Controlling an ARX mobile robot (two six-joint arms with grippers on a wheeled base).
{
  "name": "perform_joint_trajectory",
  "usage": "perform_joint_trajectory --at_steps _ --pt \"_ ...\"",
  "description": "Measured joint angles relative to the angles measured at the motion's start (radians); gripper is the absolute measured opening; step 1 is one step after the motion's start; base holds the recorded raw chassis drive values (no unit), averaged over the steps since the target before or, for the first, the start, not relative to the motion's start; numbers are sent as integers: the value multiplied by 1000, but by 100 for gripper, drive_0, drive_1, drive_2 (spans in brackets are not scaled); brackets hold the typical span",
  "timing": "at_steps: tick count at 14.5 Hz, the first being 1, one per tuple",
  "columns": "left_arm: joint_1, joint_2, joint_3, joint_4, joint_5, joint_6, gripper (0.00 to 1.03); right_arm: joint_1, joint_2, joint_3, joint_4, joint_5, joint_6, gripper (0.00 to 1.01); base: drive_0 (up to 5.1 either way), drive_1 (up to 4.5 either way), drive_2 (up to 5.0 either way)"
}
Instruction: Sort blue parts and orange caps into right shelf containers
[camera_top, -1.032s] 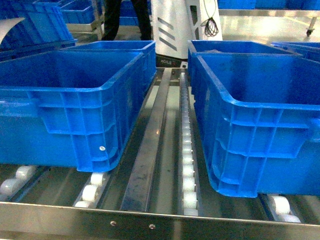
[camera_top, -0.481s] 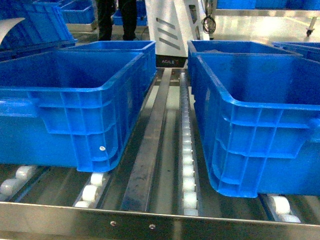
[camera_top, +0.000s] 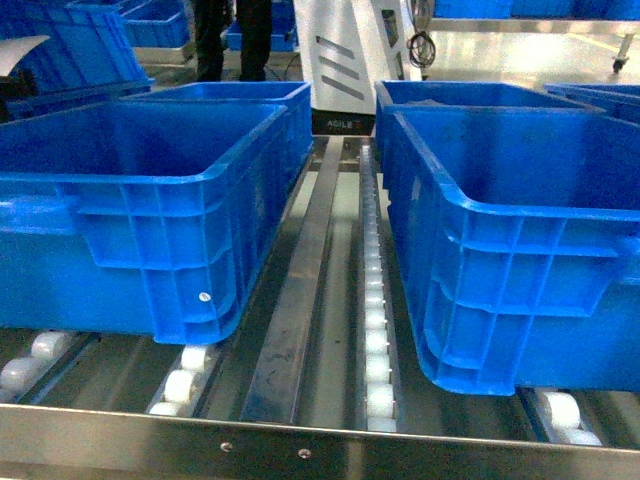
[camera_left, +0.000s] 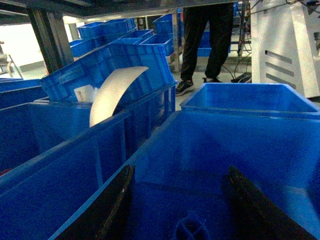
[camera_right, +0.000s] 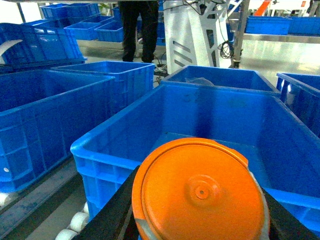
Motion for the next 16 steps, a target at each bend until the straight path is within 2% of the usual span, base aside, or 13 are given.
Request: perform_joint_trajectory --at_steps 4,11,16 --pt "0 94 83 -3 16 15 46 0 0 0 0 0 0 44 0 0 0" --pt "27 217 235 -58 22 15 46 0 0 0 0 0 0 44 0 0 0" --pt "27 249 277 -79 25 14 46 0 0 0 0 0 0 44 0 0 0"
